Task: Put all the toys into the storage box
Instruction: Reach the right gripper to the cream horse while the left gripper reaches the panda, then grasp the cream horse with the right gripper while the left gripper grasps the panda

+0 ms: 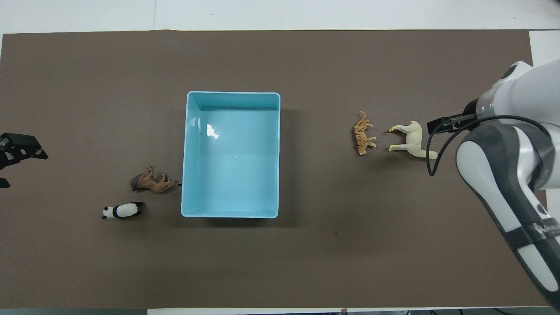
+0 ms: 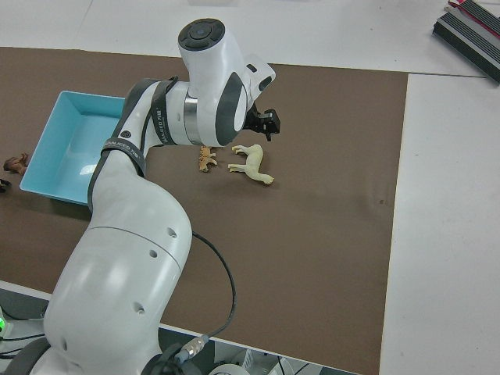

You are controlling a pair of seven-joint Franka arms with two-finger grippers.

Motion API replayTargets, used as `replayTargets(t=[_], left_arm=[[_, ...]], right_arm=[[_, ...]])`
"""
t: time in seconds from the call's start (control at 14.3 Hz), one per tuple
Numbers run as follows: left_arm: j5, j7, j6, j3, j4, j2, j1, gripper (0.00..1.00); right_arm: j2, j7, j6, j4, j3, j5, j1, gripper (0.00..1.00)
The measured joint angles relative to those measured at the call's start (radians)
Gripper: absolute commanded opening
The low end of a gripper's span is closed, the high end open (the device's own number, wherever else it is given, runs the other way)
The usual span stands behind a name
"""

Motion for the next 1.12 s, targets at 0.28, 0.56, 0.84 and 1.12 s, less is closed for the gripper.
replayTargets(t=[0.28,0.56,0.84,1.12], left_arm=[[-0.001,-0.399,0.048,-0.018,-0.119,-0.029,-0.02,1.0],[-0.001,-0.745,0.125,-0.021,-0.225,-0.042,-0.03,1.0],[-0.001,-0.899,0.233,-0.021,-0.357,-0.043,-0.032,1.0],[-0.001,-0.999,0.36,-0.021,-0.465,-0.043,-0.035,1.0]], right_arm=[[0.112,0.075,0.104,0.002,0.0,0.015,0.025,0.95],[0.142,0.089,0.124,0.003,-0.002,0.021,0.034,0.95],[0.161,0.089,0.124,-0.019,-0.004,0.035,0.022,0.95],[0.17,0.089,0.18,-0.058,-0.005,0.046,0.019,0.95]])
